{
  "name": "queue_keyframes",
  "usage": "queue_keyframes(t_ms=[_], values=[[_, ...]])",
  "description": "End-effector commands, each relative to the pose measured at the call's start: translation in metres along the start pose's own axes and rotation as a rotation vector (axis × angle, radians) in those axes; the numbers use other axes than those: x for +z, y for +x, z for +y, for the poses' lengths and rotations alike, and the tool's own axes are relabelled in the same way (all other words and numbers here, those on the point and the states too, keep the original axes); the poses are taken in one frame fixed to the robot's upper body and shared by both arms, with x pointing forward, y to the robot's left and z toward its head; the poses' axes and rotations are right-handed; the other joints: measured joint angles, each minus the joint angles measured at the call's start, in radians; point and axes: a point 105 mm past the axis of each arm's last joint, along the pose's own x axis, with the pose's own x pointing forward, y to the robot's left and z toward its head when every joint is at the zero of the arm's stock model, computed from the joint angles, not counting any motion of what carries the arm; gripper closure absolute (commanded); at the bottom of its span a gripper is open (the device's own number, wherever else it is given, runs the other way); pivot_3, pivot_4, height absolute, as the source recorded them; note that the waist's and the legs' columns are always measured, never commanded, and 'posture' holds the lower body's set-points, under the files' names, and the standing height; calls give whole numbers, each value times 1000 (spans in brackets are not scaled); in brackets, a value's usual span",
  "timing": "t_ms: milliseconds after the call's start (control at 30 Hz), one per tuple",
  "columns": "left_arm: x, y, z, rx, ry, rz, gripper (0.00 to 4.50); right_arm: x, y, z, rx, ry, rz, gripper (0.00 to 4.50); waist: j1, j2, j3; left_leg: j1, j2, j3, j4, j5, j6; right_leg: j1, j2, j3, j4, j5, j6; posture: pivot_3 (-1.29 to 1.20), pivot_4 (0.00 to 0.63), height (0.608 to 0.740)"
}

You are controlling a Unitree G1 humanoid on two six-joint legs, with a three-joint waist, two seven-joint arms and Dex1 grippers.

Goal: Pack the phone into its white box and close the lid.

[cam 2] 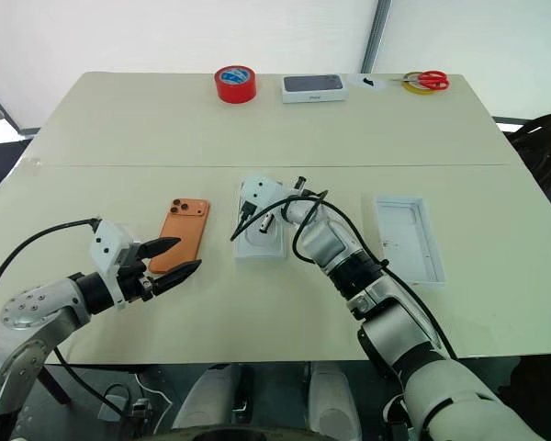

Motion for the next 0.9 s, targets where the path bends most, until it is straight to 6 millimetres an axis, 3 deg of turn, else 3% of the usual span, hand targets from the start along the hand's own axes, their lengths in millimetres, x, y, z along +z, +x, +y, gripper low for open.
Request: queue_keyframes(t_ms=[33,300,467,667,900], values=[[9,1,-4,-10,28,-31,1081,4,0,-11,-54,-1,-19,4469,0,0,0,0,0,0,0,0,0,0,0,0,0,0,0,0,150,739],[9,1,-4,-4,24,-33,1081,6,-1,-11,-29,-12,-50,4469,0,0,0,0,0,0,0,0,0,0,0,0,0,0,0,0,150,739],[9,-4,-1,16,21,-37,1081,24,-33,-6,153,66,-170,4469,2,0,0,0,1,0,0,0,0,1,0,0,0,0,1,0,150,739],[7,-16,-6,-47,-5,-21,1081,24,-75,22,378,53,-187,4469,3,0,0,1,2,0,0,0,1,1,0,0,-1,0,0,0,150,739],[5,-21,-6,-96,8,8,1081,12,-80,46,461,40,-125,4469,3,0,0,1,6,0,0,-1,0,0,3,0,-1,-1,0,0,150,739]])
